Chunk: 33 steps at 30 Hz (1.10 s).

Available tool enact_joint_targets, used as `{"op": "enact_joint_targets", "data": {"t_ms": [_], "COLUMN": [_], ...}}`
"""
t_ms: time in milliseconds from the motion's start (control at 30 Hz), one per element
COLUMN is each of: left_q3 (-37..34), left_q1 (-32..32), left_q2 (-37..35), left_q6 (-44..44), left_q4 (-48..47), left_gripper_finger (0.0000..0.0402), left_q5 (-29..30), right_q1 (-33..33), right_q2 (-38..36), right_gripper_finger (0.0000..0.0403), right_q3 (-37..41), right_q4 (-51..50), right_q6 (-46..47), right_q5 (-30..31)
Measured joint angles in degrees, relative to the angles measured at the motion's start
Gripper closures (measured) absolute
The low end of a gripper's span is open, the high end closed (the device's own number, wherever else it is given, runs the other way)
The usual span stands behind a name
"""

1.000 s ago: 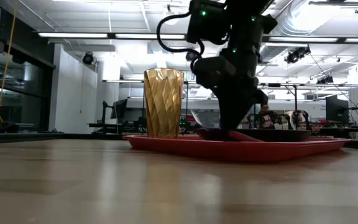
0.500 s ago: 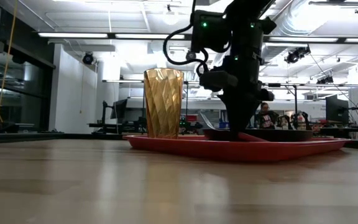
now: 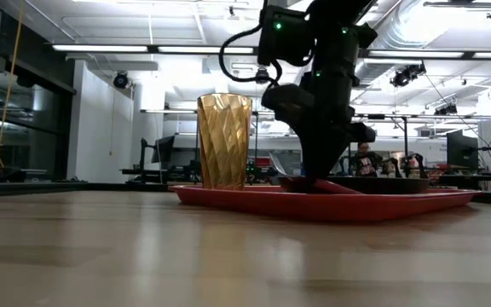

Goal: Pick and place plate/cup/fork/spoon on tray
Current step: Put the pink fork on the orange serving tray to the left of the black plate, then put the black spoon on the orange serving tray to the left of the pink fork

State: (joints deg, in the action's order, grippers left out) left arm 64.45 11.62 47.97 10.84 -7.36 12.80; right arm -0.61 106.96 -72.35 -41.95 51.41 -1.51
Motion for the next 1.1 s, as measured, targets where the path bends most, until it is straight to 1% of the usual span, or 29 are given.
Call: {"op": "enact_joint_targets", "data": {"t_ms": [167,300,600,733,900,1000,1100], "left_q3": [0.00,0.00,0.00,0.00,0.00,0.00,0.00], "left_q1": [-0.02,-0.02,-0.02,-0.01,-0.01,-0.02,-0.02], "left_q2": [0.00,0.00,0.00,0.00,0.00,0.00,0.00], "left_q6": [0.01,-0.03,-0.03,-0.03,-0.07,-0.09,-0.05], "left_q4": [0.47,1.34,1.27,1.27,1.23,1.20,1.21], "left_gripper_finger": [0.0202,0.0202,0.0202,0.0202,0.0202,0.0202,0.0202], "left_q5": [-0.01,0.01,0.01,-0.01,-0.01,-0.01,-0.01], "right_q1": [0.36,0.24,0.58,0.62,0.62,0.34,-1.27], "right_q2": [1.63,3.09,3.56,3.43,2.32,-0.69,-5.99], "right_gripper_finger": [0.0388,0.0380,0.0337,0.0305,0.0245,0.0212,0.0190], "right_q3": [0.10,0.10,0.10,0.10,0.10,0.10,0.10], "right_q4": [-0.01,2.17,3.04,2.93,1.46,-0.30,-5.08], "right_q6": [0.21,-0.61,-0.41,-0.48,-2.22,-4.99,-6.43], "right_q5": [0.14,-0.46,0.50,0.34,-1.72,-3.65,-4.93]}}
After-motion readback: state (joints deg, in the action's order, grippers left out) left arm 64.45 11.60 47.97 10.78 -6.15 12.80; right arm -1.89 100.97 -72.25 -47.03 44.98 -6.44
